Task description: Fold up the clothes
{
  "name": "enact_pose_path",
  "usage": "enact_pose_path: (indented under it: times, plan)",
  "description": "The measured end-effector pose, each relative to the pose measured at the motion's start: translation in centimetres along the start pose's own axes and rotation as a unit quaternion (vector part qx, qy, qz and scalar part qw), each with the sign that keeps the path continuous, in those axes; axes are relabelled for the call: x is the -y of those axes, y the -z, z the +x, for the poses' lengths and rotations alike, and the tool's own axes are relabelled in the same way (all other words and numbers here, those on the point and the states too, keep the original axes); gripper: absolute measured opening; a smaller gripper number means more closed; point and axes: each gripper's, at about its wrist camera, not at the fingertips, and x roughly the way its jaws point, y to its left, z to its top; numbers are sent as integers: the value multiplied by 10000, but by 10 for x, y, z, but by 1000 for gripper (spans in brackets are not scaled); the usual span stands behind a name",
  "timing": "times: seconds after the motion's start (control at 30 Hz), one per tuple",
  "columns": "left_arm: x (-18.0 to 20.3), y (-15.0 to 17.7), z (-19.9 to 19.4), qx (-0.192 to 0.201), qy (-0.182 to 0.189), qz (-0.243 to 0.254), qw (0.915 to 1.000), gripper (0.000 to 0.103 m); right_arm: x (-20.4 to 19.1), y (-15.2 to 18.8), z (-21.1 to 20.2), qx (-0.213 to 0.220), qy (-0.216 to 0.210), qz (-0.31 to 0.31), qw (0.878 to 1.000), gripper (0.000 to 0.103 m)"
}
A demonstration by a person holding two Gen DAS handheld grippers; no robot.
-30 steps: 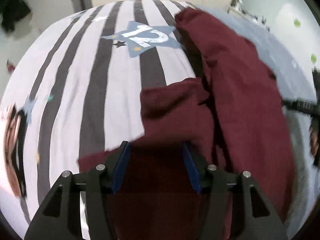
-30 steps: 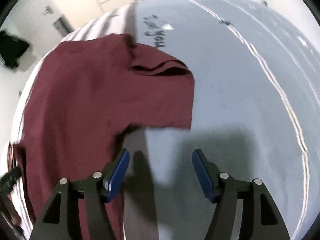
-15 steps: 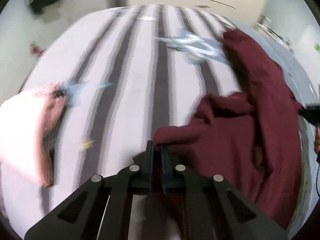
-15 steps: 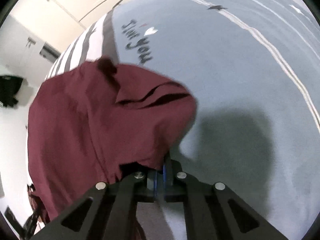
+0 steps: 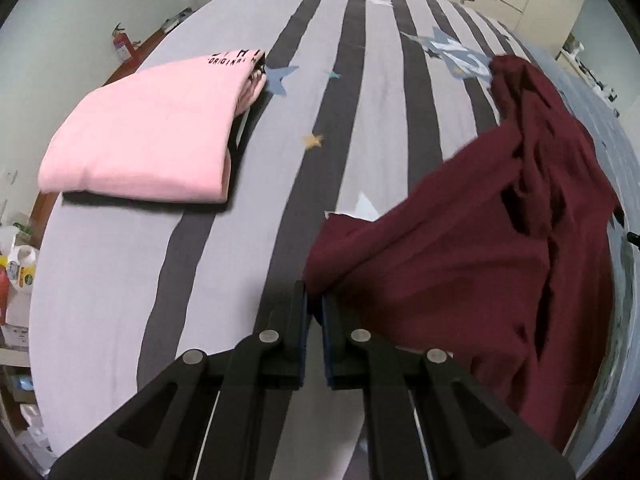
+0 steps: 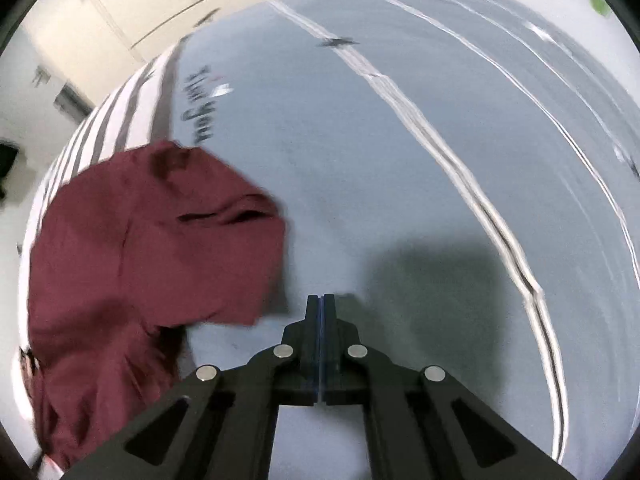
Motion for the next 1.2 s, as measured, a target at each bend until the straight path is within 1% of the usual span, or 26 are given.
enact_pose_path:
  times: [0.03, 0.1, 0.17, 0.23, 0.27, 0.3, 0.33, 0.4, 0.47, 0.57, 0.67, 0.73, 0.77, 0.8, 0.83, 0.87, 0.9, 0.93, 0.97, 1.0, 1.07, 1.13, 1.2]
  plan:
    - [0, 1, -4, 41, -19, 10, 10000, 6, 9, 4, 0, -67, 70, 15, 10000, 0]
    - [4, 0, -14, 242, -43, -1, 9997, 11, 16, 8, 1, -103, 83, -244, 9996, 1]
    - [7, -7, -24, 516, 21, -55, 9987, 15, 11, 6, -3, 55, 53, -472, 9989, 6]
    - [13, -19, -31, 777, 143, -108, 9968, 25, -5, -3, -8, 172, -159, -565, 9981, 25]
    - [19, -28, -30, 846, 245, -106, 9961, 37, -16, -8, -8, 238, -296, -629, 9973, 53]
    - [26, -37, -28, 893, 353, -82, 9953, 48, -26, -14, -7, 309, -437, -705, 9961, 68]
    - [34, -45, -25, 915, 468, -34, 9947, 51, -39, -19, -6, 414, -522, -843, 9942, 68]
    - [53, -62, -16, 945, 679, 107, 9932, 55, -66, -28, -2, 506, -448, -1186, 9906, 68]
    - [80, -80, 5, 873, 833, 384, 9919, 58, -83, -41, 13, 467, -294, -1427, 9882, 68]
    - [114, -97, 46, 464, 1100, 722, 9902, 58, -106, -55, 32, 381, 172, -1821, 9824, 68]
    - [145, -105, 74, 266, 1037, 1011, 9891, 58, -110, -61, 50, 140, 561, -1957, 9789, 68]
    - [157, -104, 87, 172, 1006, 1184, 9877, 58, -106, -63, 59, -14, 514, -1898, 9805, 68]
    - [162, -103, 92, 117, 988, 1267, 9869, 58, -105, -63, 58, -1, 446, -1876, 9812, 64]
    - [165, -101, 95, 51, 967, 1348, 9861, 56, -103, -63, 56, 4, 279, -1851, 9823, 41]
    - [167, -98, 98, -15, 946, 1429, 9852, 52, -101, -63, 53, -5, 175, -1830, 9830, 26]
    - [168, -96, 99, -41, 935, 1491, 9844, 39, -99, -63, 51, -17, 110, -1813, 9834, 3]
    - [168, -95, 98, -22, 935, 1531, 9838, 30, -95, -61, 45, 4, 65, -1823, 9832, 4]
    - [166, -94, 96, 17, 920, 1536, 9838, 17, -90, -60, 38, 38, 27, -1844, 9828, 4]
    - [162, -93, 91, 61, 942, 1480, 9845, 10, -84, -58, 31, 73, -11, -1865, 9824, 4]
    - [157, -91, 85, 86, 1025, 1401, 9848, 8, -79, -56, 24, 107, -49, -1885, 9820, 3]
    - [148, -83, 72, 119, 1166, 1267, 9850, 7, -53, -53, 3, 170, -181, -1721, 9848, 3]
    - [142, -65, 54, 100, 1233, 1213, 9849, 6, -27, -48, -17, 225, -204, -1564, 9872, 3]
    - [137, -45, 36, 56, 1286, 1194, 9845, 6, 12, -35, -46, 186, -195, -1383, 9900, 3]
